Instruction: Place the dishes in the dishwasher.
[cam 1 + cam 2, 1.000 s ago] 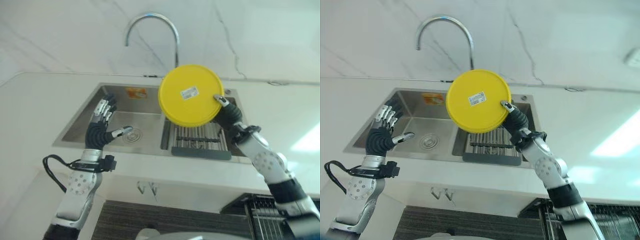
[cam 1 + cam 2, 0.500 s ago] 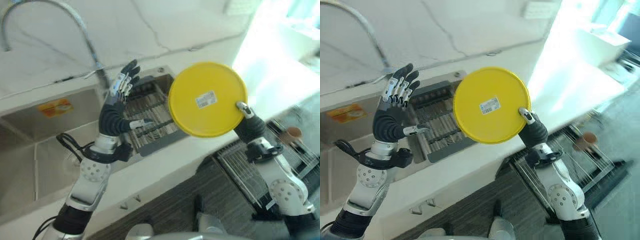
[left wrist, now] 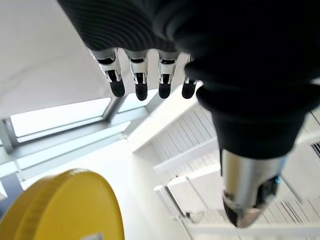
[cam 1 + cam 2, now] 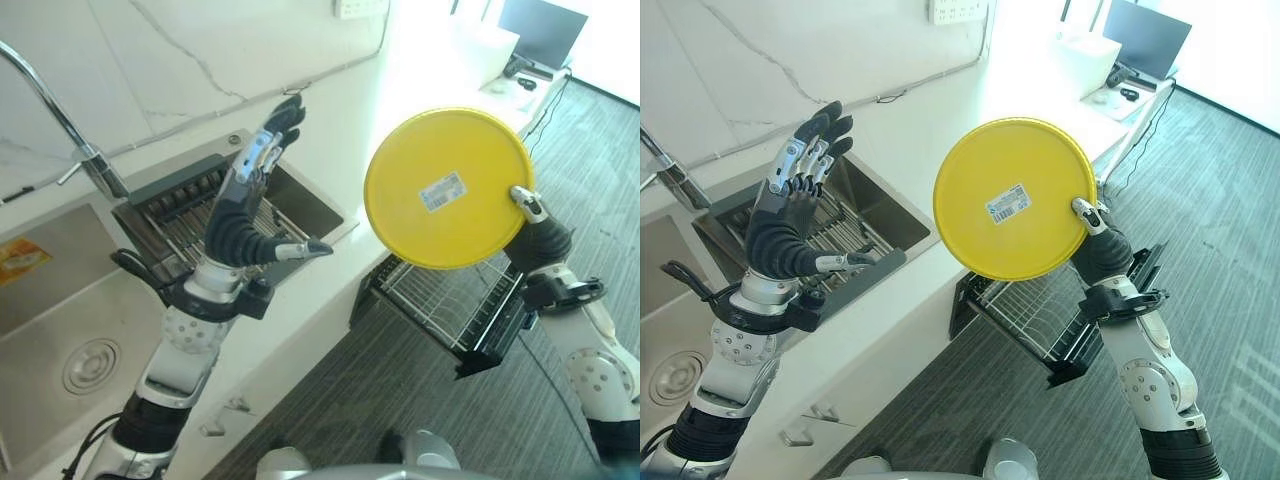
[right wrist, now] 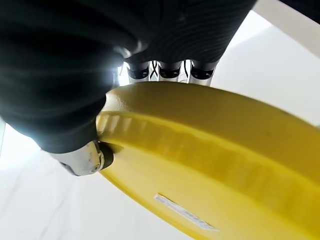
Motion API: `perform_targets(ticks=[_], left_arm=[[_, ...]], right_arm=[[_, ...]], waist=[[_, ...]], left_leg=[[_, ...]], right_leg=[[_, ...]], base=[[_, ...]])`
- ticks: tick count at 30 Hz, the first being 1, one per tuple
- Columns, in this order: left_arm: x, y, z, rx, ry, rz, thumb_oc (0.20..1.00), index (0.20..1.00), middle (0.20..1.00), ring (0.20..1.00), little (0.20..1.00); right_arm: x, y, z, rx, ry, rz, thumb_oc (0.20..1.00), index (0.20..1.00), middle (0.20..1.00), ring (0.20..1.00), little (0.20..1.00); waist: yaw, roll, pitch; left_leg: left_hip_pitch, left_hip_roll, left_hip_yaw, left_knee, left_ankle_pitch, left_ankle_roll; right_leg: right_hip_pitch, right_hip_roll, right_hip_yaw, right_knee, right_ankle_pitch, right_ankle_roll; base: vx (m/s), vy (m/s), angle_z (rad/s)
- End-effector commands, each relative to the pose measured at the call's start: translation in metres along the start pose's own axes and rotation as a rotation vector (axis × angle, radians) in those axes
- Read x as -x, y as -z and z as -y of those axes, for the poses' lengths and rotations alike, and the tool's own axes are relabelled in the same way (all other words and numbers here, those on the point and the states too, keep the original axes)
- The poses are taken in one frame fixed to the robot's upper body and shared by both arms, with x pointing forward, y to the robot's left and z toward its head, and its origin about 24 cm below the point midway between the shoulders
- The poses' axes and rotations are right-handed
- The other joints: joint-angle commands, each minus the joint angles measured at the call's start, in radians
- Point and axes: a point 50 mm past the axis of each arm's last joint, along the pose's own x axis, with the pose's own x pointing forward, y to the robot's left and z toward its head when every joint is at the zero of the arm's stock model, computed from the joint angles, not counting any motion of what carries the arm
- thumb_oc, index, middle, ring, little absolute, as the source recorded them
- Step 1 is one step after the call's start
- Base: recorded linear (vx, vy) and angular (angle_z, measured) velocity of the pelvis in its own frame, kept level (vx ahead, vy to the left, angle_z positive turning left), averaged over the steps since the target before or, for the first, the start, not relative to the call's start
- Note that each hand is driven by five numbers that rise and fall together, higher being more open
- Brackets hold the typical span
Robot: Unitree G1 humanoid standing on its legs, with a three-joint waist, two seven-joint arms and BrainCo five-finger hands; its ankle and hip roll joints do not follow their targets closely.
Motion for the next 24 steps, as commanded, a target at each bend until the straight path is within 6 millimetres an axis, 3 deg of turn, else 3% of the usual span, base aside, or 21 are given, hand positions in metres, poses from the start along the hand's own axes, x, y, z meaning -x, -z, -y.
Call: perform_targets(ticks=[1,4,5,6,7,8,9,10,11,13,14,15,17,18,19,20,21,23,24], left_arm=[[-0.014,-0.008,0.01,-0.02,0.102,0.075,1.0,1.0,1.0,1.0,1.0],[-0.018,-0.007,0.012,-0.022,0.109,0.079,1.0,1.0,1.0,1.0,1.0],[-0.019,-0.007,0.012,-0.027,0.108,0.088,1.0,1.0,1.0,1.0,1.0],[-0.021,-0.007,0.01,-0.042,0.107,0.102,1.0,1.0,1.0,1.0,1.0],[-0.021,-0.008,0.007,-0.066,0.098,0.105,1.0,1.0,1.0,1.0,1.0],[-0.019,-0.009,0.007,-0.08,0.086,0.103,1.0,1.0,1.0,1.0,1.0],[-0.015,-0.008,0.01,-0.103,0.066,0.094,1.0,1.0,1.0,1.0,1.0],[-0.016,-0.004,0.016,-0.099,0.036,0.093,1.0,1.0,1.0,1.0,1.0],[-0.016,-0.002,0.017,-0.114,0.026,0.102,1.0,1.0,1.0,1.0,1.0],[-0.012,-0.002,0.012,-0.127,-0.008,0.08,1.0,1.0,1.0,1.0,1.0],[-0.01,-0.003,0.01,-0.119,0.003,0.065,1.0,1.0,1.0,1.0,1.0],[-0.008,-0.004,0.011,-0.112,0.042,0.066,1.0,1.0,1.0,1.0,1.0],[-0.006,-0.001,0.019,-0.138,0.105,0.036,1.0,1.0,1.0,1.0,1.0],[-0.006,0.0,0.021,-0.123,0.139,0.016,1.0,1.0,1.0,1.0,1.0],[-0.003,0.003,0.027,-0.131,0.234,-0.007,1.0,1.0,1.0,1.0,1.0],[-0.003,0.007,0.031,-0.152,0.271,-0.012,1.0,1.0,1.0,1.0,1.0],[-0.003,0.01,0.032,-0.156,0.3,-0.023,1.0,1.0,1.0,1.0,1.0],[-0.005,0.014,0.033,-0.161,0.329,-0.045,1.0,1.0,1.0,1.0,1.0],[-0.002,0.023,0.029,-0.126,0.32,-0.116,1.0,1.0,1.0,1.0,1.0]], right_arm=[[-0.006,-0.033,-0.023,-0.041,-0.071,0.257,0.2,0.2,0.2,0.2,0.2],[-0.006,-0.036,-0.024,-0.037,-0.065,0.271,0.2,0.2,0.2,0.2,0.2],[-0.007,-0.037,-0.025,-0.025,-0.067,0.284,0.2,0.2,0.2,0.2,0.2],[-0.003,-0.042,-0.024,0.025,-0.044,0.319,0.2,0.2,0.2,0.2,0.2],[-0.001,-0.049,-0.023,0.061,-0.047,0.337,0.2,0.2,0.2,0.2,0.2],[-0.001,-0.053,-0.024,0.073,-0.057,0.337,0.2,0.2,0.2,0.2,0.2],[-0.005,-0.053,-0.025,0.1,-0.075,0.312,0.2,0.2,0.2,0.2,0.2],[-0.015,-0.046,-0.028,0.129,-0.073,0.277,0.2,0.2,0.2,0.2,0.2],[-0.017,-0.046,-0.026,0.157,-0.073,0.273,0.2,0.2,0.2,0.2,0.2],[-0.018,-0.046,-0.027,0.186,-0.089,0.261,0.2,0.2,0.2,0.2,0.2],[-0.016,-0.044,-0.027,0.192,-0.069,0.261,0.2,0.2,0.2,0.2,0.2],[-0.014,-0.04,-0.027,0.211,-0.036,0.272,0.2,0.2,0.2,0.2,0.2],[-0.013,-0.036,-0.027,0.231,-0.017,0.271,0.2,0.2,0.2,0.2,0.2],[-0.012,-0.038,-0.024,0.239,0.001,0.281,0.2,0.2,0.2,0.2,0.2],[-0.005,-0.039,-0.02,0.208,0.025,0.318,0.2,0.2,0.2,0.2,0.2],[-0.002,-0.038,-0.019,0.185,0.029,0.336,0.2,0.2,0.2,0.2,0.2],[-0.002,-0.037,-0.018,0.174,0.037,0.341,0.2,0.2,0.2,0.2,0.2],[-0.005,-0.035,-0.016,0.17,0.037,0.336,0.2,0.2,0.2,0.2,0.2],[-0.007,-0.033,-0.019,0.196,0.031,0.33,0.2,0.2,0.2,0.2,0.2]], waist=[[-0.022,-0.021,-0.073],[-0.028,-0.013,-0.075],[-0.034,-0.007,-0.074],[-0.05,-0.005,-0.066],[-0.048,-0.003,-0.064],[-0.053,0.005,-0.062],[-0.072,0.023,-0.059],[-0.082,0.034,-0.054],[-0.088,0.034,-0.056],[-0.081,0.035,-0.064],[-0.065,0.033,-0.066],[-0.07,0.036,-0.072],[-0.053,0.027,-0.078],[-0.048,0.019,-0.078],[-0.039,0.01,-0.059],[-0.047,0.018,-0.046],[-0.054,0.016,-0.038],[-0.056,0.008,-0.043],[-0.059,0.008,-0.058]], left_leg=[[-0.015,-0.046,-0.051,-0.032,0.0,0.003],[-0.027,0.007,-0.048,-0.012,0.014,-0.032],[-0.037,0.051,-0.059,0.001,0.026,-0.059],[-0.062,0.101,-0.091,0.025,0.03,-0.083],[-0.088,0.143,-0.118,0.045,0.043,-0.097],[-0.097,0.172,-0.138,0.038,0.066,-0.114],[-0.085,0.209,-0.139,-0.019,0.129,-0.136],[-0.118,0.218,-0.073,-0.045,0.209,-0.142],[-0.124,0.177,-0.027,-0.011,0.197,-0.133],[-0.153,0.079,-0.015,0.114,0.102,-0.105],[-0.165,0.018,0.022,0.146,0.036,-0.079],[-0.129,0.016,0.098,0.089,0.041,-0.065],[-0.093,-0.03,0.037,0.049,0.029,-0.04],[-0.078,-0.049,0.033,0.028,0.023,-0.028],[-0.073,-0.08,-0.029,0.016,0.003,0.022],[-0.079,-0.073,-0.062,0.025,-0.005,0.037],[-0.074,-0.073,-0.082,0.034,-0.015,0.042],[-0.076,-0.068,-0.113,0.028,-0.008,0.024],[-0.075,-0.029,-0.151,0.024,-0.014,-0.024]], right_leg=[[0.141,-0.061,0.065,-0.294,0.274,0.085],[0.154,-0.066,0.083,-0.355,0.273,0.087],[0.153,-0.062,0.115,-0.377,0.255,0.083],[0.135,-0.038,0.184,-0.353,0.205,0.079],[0.13,-0.005,0.191,-0.329,0.136,0.082],[0.122,0.023,0.193,-0.323,0.106,0.078],[0.1,0.067,0.219,-0.32,0.079,0.06],[0.114,0.108,0.194,-0.349,0.074,0.027],[0.13,0.119,0.168,-0.368,0.072,0.017],[0.137,0.131,0.145,-0.395,0.077,-0.003],[0.149,0.13,0.098,-0.395,0.076,-0.003],[0.164,0.129,0.048,-0.391,0.075,0.002],[0.167,0.104,0.041,-0.37,0.085,0.015],[0.166,0.079,0.031,-0.31,0.098,0.028],[0.066,0.014,0.051,0.003,0.182,0.045],[-0.01,0.019,0.101,0.123,0.193,0.028],[-0.044,0.031,0.141,0.13,0.184,0.014],[-0.034,0.044,0.169,-0.027,0.162,0.006],[0.015,0.03,0.209,-0.367,0.22,0.038]], base=[[-0.14,-0.722,-0.43],[-0.11,-0.597,-0.5],[-0.19,-0.893,-0.52],[-0.28,-1.161,-0.49],[-0.27,-1.02,-0.45],[-0.26,-0.905,-0.55],[-0.29,-0.821,-0.24],[-0.28,-0.758,0.38],[-0.25,-0.589,1.09],[-0.13,-0.303,0.99],[-0.03,-0.035,0.74],[0.07,0.209,0.63],[0.15,0.39,0.88],[0.2,0.47,1.28],[0.21,0.38,0.84],[0.19,0.205,0.86],[0.18,-0.094,0.81],[0.28,-0.418,0.88],[0.3,-0.543,0.57]])
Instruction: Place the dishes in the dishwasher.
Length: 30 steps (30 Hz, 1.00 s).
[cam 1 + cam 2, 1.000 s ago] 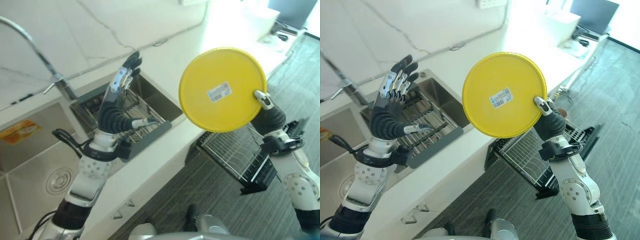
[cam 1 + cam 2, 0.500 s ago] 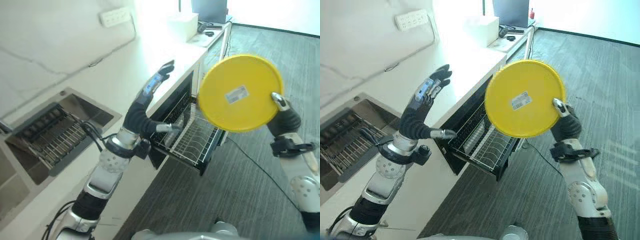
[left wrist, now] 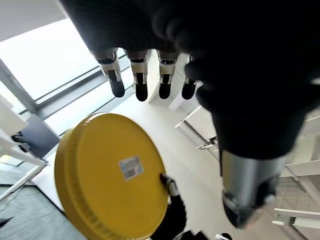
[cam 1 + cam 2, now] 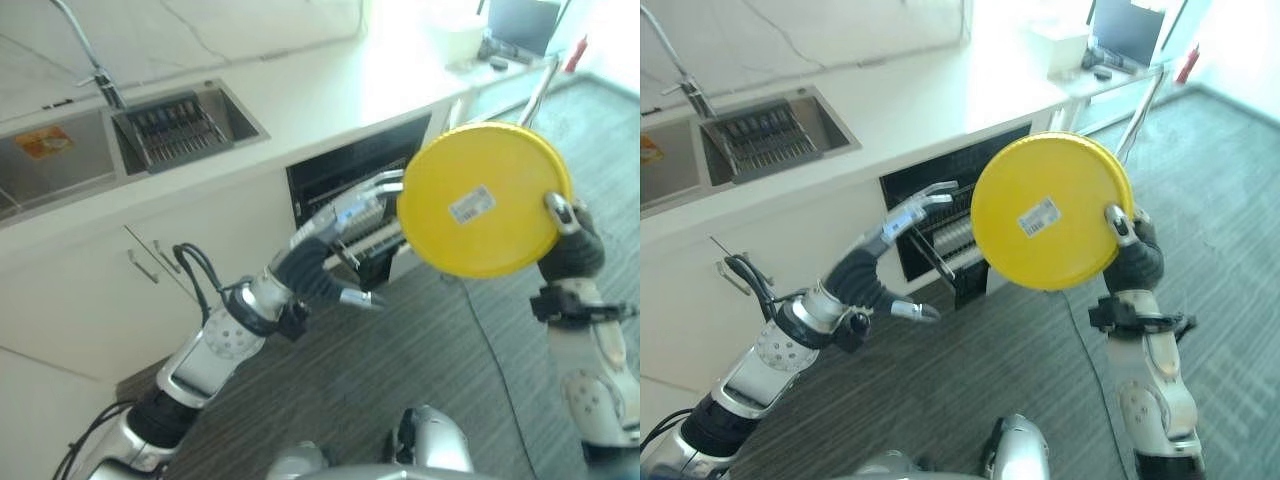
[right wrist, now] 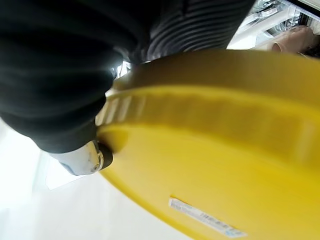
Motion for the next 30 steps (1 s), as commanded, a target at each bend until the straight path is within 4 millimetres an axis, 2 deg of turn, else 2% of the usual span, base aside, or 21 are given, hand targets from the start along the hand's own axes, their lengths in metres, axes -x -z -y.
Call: perform_targets(ticks=[1,2,3,4,6,7,8,9,10,12,14,16,18,20,21,22,23,25,28,29,30], left_arm=[[-0.007,-0.007,-0.017,0.012,-0.071,0.044,1.0,1.0,1.0,1.0,1.0],[-0.002,0.002,-0.018,0.057,-0.091,-0.019,1.0,1.0,1.0,1.0,1.0],[0.001,0.007,-0.02,0.089,-0.105,-0.052,1.0,1.0,1.0,1.0,1.0],[0.009,0.012,-0.023,0.157,-0.132,-0.099,1.0,1.0,1.0,1.0,1.0],[0.026,0.025,-0.02,0.284,-0.236,-0.192,1.0,1.0,1.0,1.0,1.0],[0.033,0.032,-0.018,0.356,-0.286,-0.232,1.0,1.0,1.0,1.0,1.0],[0.039,0.035,-0.014,0.384,-0.315,-0.256,1.0,1.0,1.0,1.0,1.0],[0.045,0.037,-0.009,0.427,-0.342,-0.285,1.0,1.0,1.0,1.0,1.0],[0.049,0.039,-0.007,0.452,-0.363,-0.308,1.0,1.0,1.0,1.0,1.0],[0.059,0.046,-0.001,0.462,-0.384,-0.356,1.0,1.0,1.0,1.0,1.0],[0.066,0.052,0.005,0.464,-0.377,-0.409,1.0,1.0,1.0,1.0,1.0],[0.072,0.057,0.012,0.435,-0.309,-0.444,1.0,1.0,1.0,1.0,1.0],[0.082,0.062,0.014,0.427,-0.286,-0.489,1.0,1.0,1.0,1.0,1.0],[0.088,0.067,0.014,0.452,-0.279,-0.528,1.0,1.0,1.0,1.0,1.0],[0.1,0.079,0.019,0.44,-0.233,-0.622,1.0,1.0,1.0,1.0,1.0],[0.108,0.086,0.026,0.419,-0.22,-0.672,1.0,1.0,1.0,1.0,1.0],[0.116,0.091,0.031,0.427,-0.228,-0.731,1.0,1.0,1.0,1.0,1.0],[0.129,0.098,0.035,0.411,-0.229,-0.802,1.0,1.0,1.0,1.0,1.0],[0.137,0.106,0.032,0.413,-0.281,-0.866,1.0,1.0,1.0,1.0,1.0],[0.141,0.108,0.031,0.436,-0.305,-0.887,1.0,1.0,1.0,1.0,1.0],[0.142,0.108,0.031,0.437,-0.31,-0.892,1.0,1.0,1.0,1.0,1.0]], right_arm=[[-0.023,-0.043,-0.023,0.025,-0.125,0.238,0.2,0.2,0.2,0.2,0.2],[-0.023,-0.04,-0.026,0.032,-0.138,0.23,0.2,0.2,0.2,0.2,0.2],[-0.023,-0.039,-0.027,0.038,-0.143,0.224,0.2,0.2,0.2,0.2,0.2],[-0.021,-0.04,-0.022,0.076,-0.136,0.217,0.2,0.2,0.2,0.2,0.2],[-0.025,-0.043,-0.02,0.122,-0.155,0.201,0.2,0.2,0.2,0.2,0.2],[-0.027,-0.042,-0.021,0.157,-0.153,0.205,0.2,0.2,0.2,0.2,0.2],[-0.028,-0.044,-0.021,0.171,-0.15,0.207,0.2,0.2,0.2,0.2,0.2],[-0.028,-0.045,-0.02,0.179,-0.144,0.209,0.2,0.2,0.2,0.2,0.2],[-0.028,-0.045,-0.019,0.184,-0.141,0.208,0.2,0.2,0.2,0.2,0.2],[-0.027,-0.046,-0.019,0.192,-0.131,0.211,0.2,0.2,0.2,0.2,0.2],[-0.021,-0.047,-0.018,0.223,-0.12,0.23,0.2,0.2,0.2,0.2,0.2],[-0.016,-0.056,-0.009,0.235,-0.085,0.267,0.2,0.2,0.2,0.2,0.2],[-0.016,-0.062,-0.004,0.241,-0.07,0.296,0.2,0.2,0.2,0.2,0.2],[-0.013,-0.062,-0.002,0.227,-0.059,0.299,0.2,0.2,0.2,0.2,0.2],[-0.006,-0.058,-0.001,0.215,-0.032,0.304,0.2,0.2,0.2,0.2,0.2],[-0.003,-0.054,-0.002,0.196,-0.037,0.299,0.2,0.2,0.2,0.2,0.2],[-0.003,-0.051,-0.004,0.203,-0.048,0.293,0.2,0.2,0.2,0.2,0.2],[-0.006,-0.048,-0.007,0.206,-0.066,0.296,0.2,0.2,0.2,0.2,0.2],[-0.013,-0.048,-0.012,0.236,-0.094,0.318,0.2,0.2,0.2,0.2,0.2],[-0.014,-0.05,-0.01,0.241,-0.101,0.324,0.2,0.2,0.2,0.2,0.2],[-0.014,-0.051,-0.009,0.245,-0.103,0.323,0.2,0.2,0.2,0.2,0.2]], waist=[[-0.014,0.021,-0.029],[-0.021,0.021,-0.031],[-0.026,0.017,-0.029],[-0.029,0.025,-0.038],[-0.031,0.042,-0.054],[-0.024,0.045,-0.05],[-0.009,0.04,-0.034],[0.0,0.042,-0.025],[0.003,0.046,-0.024],[0.006,0.056,-0.022],[0.0,0.072,-0.029],[0.005,0.067,-0.028],[0.012,0.068,-0.037],[0.018,0.06,-0.043],[0.031,0.036,-0.048],[0.022,0.035,-0.05],[0.01,0.039,-0.046],[0.005,0.048,-0.047],[0.003,0.043,-0.033],[0.009,0.045,-0.033],[0.009,0.048,-0.032]], left_leg=[[0.044,0.162,-0.144,-0.189,0.188,-0.163],[0.071,0.184,-0.145,-0.209,0.181,-0.176],[0.087,0.192,-0.154,-0.218,0.175,-0.17],[0.098,0.216,-0.174,-0.234,0.185,-0.175],[0.118,0.271,-0.143,-0.245,0.222,-0.208],[0.086,0.283,-0.148,-0.152,0.236,-0.216],[0.022,0.284,-0.173,-0.005,0.306,-0.225],[-0.047,0.279,-0.211,0.091,0.326,-0.226],[-0.063,0.277,-0.223,0.1,0.315,-0.225],[-0.063,0.28,-0.195,-0.013,0.32,-0.232],[-0.031,0.311,-0.125,-0.249,0.38,-0.253],[-0.104,0.327,-0.119,-0.265,0.416,-0.277],[-0.104,0.312,-0.169,-0.265,0.396,-0.274],[-0.095,0.274,-0.154,-0.265,0.384,-0.255],[-0.074,0.203,-0.166,-0.265,0.341,-0.212],[-0.06,0.184,-0.166,-0.265,0.337,-0.186],[-0.043,0.181,-0.167,-0.265,0.327,-0.174],[-0.032,0.2,-0.147,-0.265,0.317,-0.183],[-0.026,0.225,-0.124,-0.265,0.3,-0.204],[-0.028,0.24,-0.125,-0.265,0.301,-0.205],[-0.026,0.245,-0.126,-0.265,0.301,-0.207]], right_leg=[[0.354,-0.032,-0.019,-0.494,0.209,0.113],[0.32,-0.034,0.013,-0.516,0.271,0.132],[0.312,-0.019,0.05,-0.5,0.284,0.135],[0.328,0.001,0.062,-0.506,0.209,0.13],[0.349,0.05,0.045,-0.482,0.123,0.108],[0.357,0.07,0.061,-0.471,0.105,0.081],[0.373,0.084,0.071,-0.473,0.103,0.054],[0.387,0.093,0.065,-0.481,0.1,0.036],[0.4,0.095,0.058,-0.486,0.091,0.033],[0.421,0.085,0.03,-0.495,0.083,0.043],[0.446,0.062,-0.024,-0.509,0.079,0.069],[0.5,0.033,-0.079,-0.513,0.07,0.096],[0.522,0.004,-0.073,-0.512,0.062,0.116],[0.554,-0.03,-0.073,-0.51,0.069,0.131],[0.53,-0.09,-0.086,-0.383,0.142,0.134],[0.481,-0.086,-0.05,-0.305,0.167,0.127],[0.438,-0.069,-0.03,-0.273,0.171,0.117],[0.407,-0.025,-0.036,-0.383,0.133,0.104],[0.345,-0.027,-0.061,-0.473,0.233,0.119],[0.358,-0.019,-0.065,-0.5,0.194,0.116],[0.366,-0.015,-0.072,-0.506,0.187,0.112]], base=[[0.39,-0.736,0.56],[0.23,-0.461,0.34],[0.38,-0.697,0.06],[0.33,-0.606,0.0],[0.27,-0.564,0.22],[0.16,-0.472,0.36],[0.14,-0.374,0.26],[0.12,-0.194,0.28],[0.22,-0.011,0.08],[0.24,0.13,0.07],[0.28,0.271,0.27],[0.29,0.382,0.42],[0.36,0.53,0.67],[0.39,0.564,-0.49],[0.45,0.586,-0.59],[0.49,0.547,-0.38],[0.31,0.179,-0.34],[0.22,-0.037,-0.19],[0.08,-0.189,-0.06],[0.06,-0.117,0.13],[0.11,-0.171,0.39]])
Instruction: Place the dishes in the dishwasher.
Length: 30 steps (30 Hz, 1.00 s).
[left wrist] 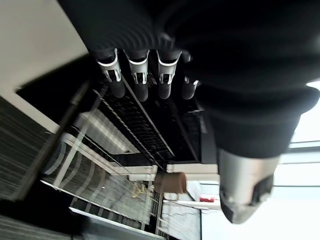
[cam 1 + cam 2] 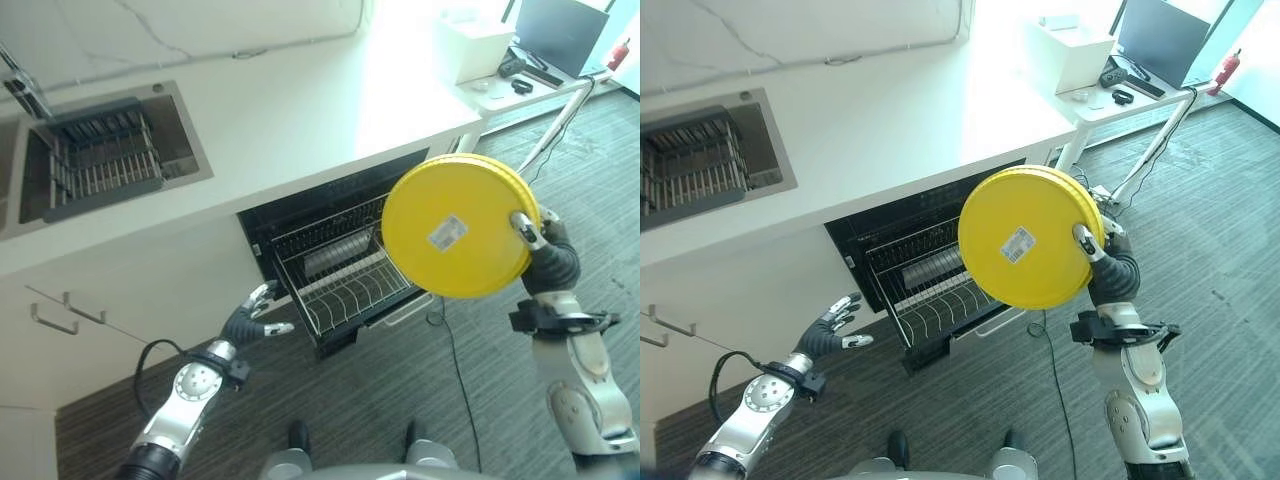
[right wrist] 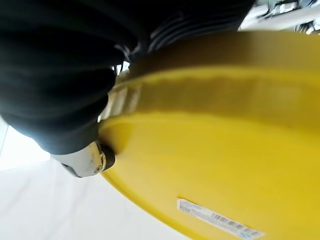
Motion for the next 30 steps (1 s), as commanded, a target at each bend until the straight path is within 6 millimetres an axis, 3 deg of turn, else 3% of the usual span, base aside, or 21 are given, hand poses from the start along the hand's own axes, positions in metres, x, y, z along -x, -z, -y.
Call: perform_targets(ticks=[1,10,12,19,21,30], left_arm=[[0.006,-0.021,-0.012,0.009,-0.058,0.116,1.0,1.0,1.0,1.0,1.0],[0.04,0.057,0.008,0.273,-0.232,-0.135,1.0,1.0,1.0,1.0,1.0],[0.06,0.09,0.016,0.397,-0.343,-0.276,1.0,1.0,1.0,1.0,1.0],[0.102,0.149,0.039,0.627,-0.52,-0.608,1.0,1.0,1.0,1.0,1.0],[0.119,0.166,0.048,0.72,-0.603,-0.743,1.0,1.0,1.0,1.0,1.0],[0.14,0.181,0.049,0.779,-0.687,-0.886,1.0,1.0,1.0,1.0,1.0]], right_arm=[[-0.015,-0.051,0.002,0.091,-0.045,0.268,0.2,0.2,0.2,0.2,0.2],[-0.013,-0.055,0.002,0.324,-0.043,0.26,0.2,0.2,0.2,0.2,0.2],[-0.012,-0.059,0.0,0.445,-0.072,0.289,0.2,0.2,0.2,0.2,0.2],[-0.021,-0.057,-0.004,0.644,-0.139,0.275,0.2,0.2,0.2,0.2,0.2],[-0.025,-0.056,-0.006,0.771,-0.197,0.26,0.2,0.2,0.2,0.2,0.2],[-0.04,-0.057,-0.011,1.032,-0.314,0.253,0.2,0.2,0.2,0.2,0.2]], waist=[[0.033,0.009,-0.04],[0.058,0.026,-0.091],[0.069,0.025,-0.091],[0.091,0.016,-0.098],[0.1,0.011,-0.106],[0.124,-0.007,-0.115]], left_leg=[[-0.007,0.176,0.026,-0.002,0.043,-0.137],[0.005,0.198,0.04,-0.002,0.05,-0.158],[0.015,0.186,0.032,-0.002,0.039,-0.153],[0.025,0.177,0.007,-0.002,0.028,-0.149],[0.026,0.179,0.0,-0.002,0.026,-0.15],[0.026,0.175,-0.022,-0.002,0.021,-0.15]], right_leg=[[0.101,0.009,-0.001,0.004,0.035,0.016],[0.141,0.03,-0.016,0.004,-0.032,0.006],[0.154,0.019,-0.023,0.004,-0.034,0.012],[0.176,0.011,-0.033,0.004,-0.039,0.02],[0.183,0.008,-0.039,0.004,-0.041,0.027],[0.196,0.014,-0.05,0.004,-0.048,0.028]], base=[[0.14,-0.152,0.53],[0.12,-0.057,0.07],[0.09,-0.002,0.04],[0.05,-0.009,0.06],[0.04,-0.027,0.15],[0.01,-0.014,0.06]])
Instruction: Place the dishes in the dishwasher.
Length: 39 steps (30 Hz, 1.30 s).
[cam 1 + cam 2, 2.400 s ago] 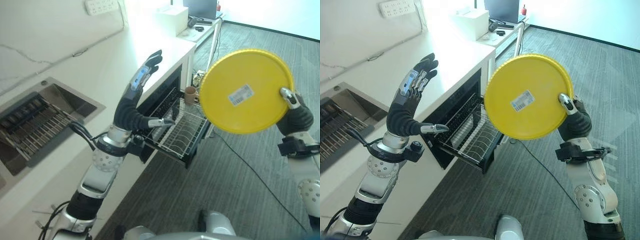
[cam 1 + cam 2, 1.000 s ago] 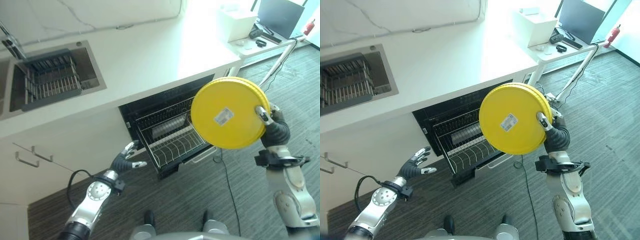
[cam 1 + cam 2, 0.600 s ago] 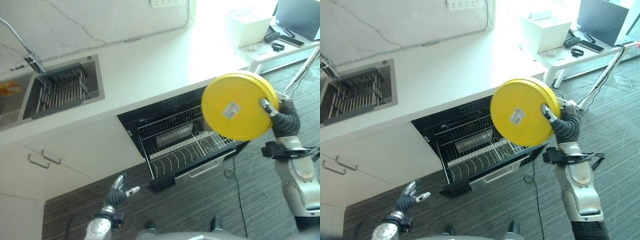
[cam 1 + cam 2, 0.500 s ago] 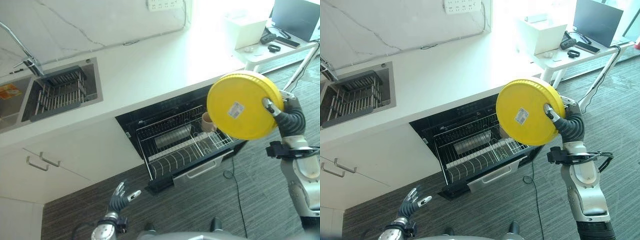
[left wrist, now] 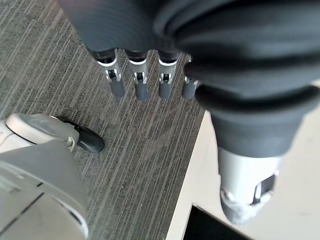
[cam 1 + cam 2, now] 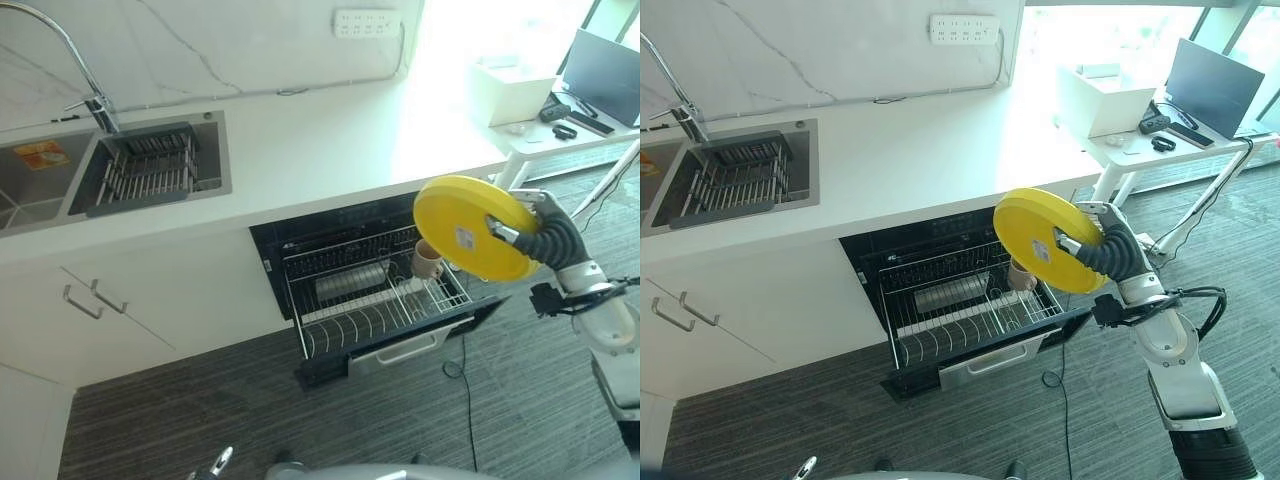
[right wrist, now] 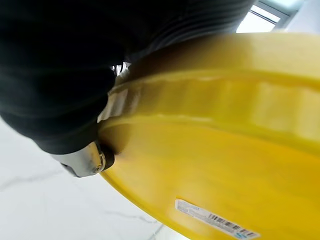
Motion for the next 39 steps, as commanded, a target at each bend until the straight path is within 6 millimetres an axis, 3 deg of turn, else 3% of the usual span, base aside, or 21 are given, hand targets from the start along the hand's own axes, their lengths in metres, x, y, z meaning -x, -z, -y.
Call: perform_targets(ticks=[1,7,13,16,19,25,35,39], left_arm=[[-0.01,-0.029,-0.002,-0.037,-0.029,0.039,1.0,1.0,1.0,1.0,1.0],[-0.011,-0.034,-0.004,-0.09,-0.014,0.043,1.0,1.0,1.0,1.0,1.0],[-0.015,-0.054,-0.005,-0.186,0.002,0.068,1.0,1.0,1.0,1.0,1.0],[-0.017,-0.073,-0.001,-0.189,0.025,0.115,1.0,1.0,1.0,1.0,1.0],[-0.018,-0.089,0.004,-0.182,0.046,0.146,1.0,1.0,1.0,1.0,1.0],[-0.016,-0.1,0.009,-0.186,0.07,0.178,1.0,1.0,1.0,1.0,1.0],[-0.014,-0.104,0.01,-0.195,0.085,0.189,1.0,1.0,1.0,1.0,1.0],[-0.013,-0.105,0.01,-0.224,0.094,0.193,1.0,1.0,1.0,1.0,1.0]], right_arm=[[-0.024,-0.034,0.019,0.144,0.04,0.213,0.2,0.2,0.2,0.2,0.2],[-0.042,-0.029,0.01,0.297,-0.101,0.191,0.2,0.2,0.2,0.2,0.2],[-0.06,-0.014,-0.002,0.375,-0.196,0.118,0.2,0.2,0.2,0.2,0.2],[-0.074,-0.007,-0.014,0.386,-0.202,0.107,0.2,0.2,0.2,0.2,0.2],[-0.084,-0.007,-0.022,0.403,-0.225,0.113,0.2,0.2,0.2,0.2,0.2],[-0.088,-0.001,-0.033,0.453,-0.297,0.1,0.2,0.2,0.2,0.2,0.2],[-0.088,0.022,-0.053,0.62,-0.423,0.061,0.2,0.2,0.2,0.2,0.2],[-0.094,0.034,-0.046,0.712,-0.428,0.016,0.2,0.2,0.2,0.2,0.2]], waist=[[0.038,-0.033,-0.023],[0.07,-0.045,-0.025],[0.116,-0.059,0.007],[0.141,-0.063,0.085],[0.147,-0.055,0.129],[0.162,-0.042,0.174],[0.182,-0.035,0.212],[0.201,-0.038,0.226]], left_leg=[[-0.027,0.067,0.018,0.0,0.057,-0.01],[-0.03,0.06,-0.005,0.0,0.056,-0.008],[-0.025,0.036,-0.064,0.0,0.067,0.002],[-0.115,0.035,-0.118,0.167,0.032,-0.01],[-0.169,0.039,-0.138,0.227,0.022,-0.01],[-0.214,0.028,-0.16,0.326,-0.006,-0.01],[-0.237,0.036,-0.165,0.377,-0.018,-0.01],[-0.257,0.036,-0.181,0.402,-0.022,-0.013]], right_leg=[[0.06,-0.088,0.009,0.001,-0.024,0.063],[0.079,-0.084,-0.009,0.001,-0.031,0.064],[0.134,-0.062,-0.033,0.014,-0.053,0.045],[0.079,-0.069,-0.009,0.133,-0.099,0.025],[0.032,-0.081,-0.001,0.183,-0.109,0.025],[0.009,-0.099,-0.002,0.246,-0.131,0.024],[-0.004,-0.115,-0.007,0.285,-0.144,0.027],[-0.013,-0.118,-0.009,0.306,-0.154,0.025]], base=[[0.01,-0.014,0.16],[0.02,0.0,0.09],[0.08,0.005,0.33],[-0.08,-0.057,0.22],[-0.14,-0.018,0.22],[-0.03,0.026,0.04],[0.0,0.015,0.0],[0.0,0.009,0.03]])
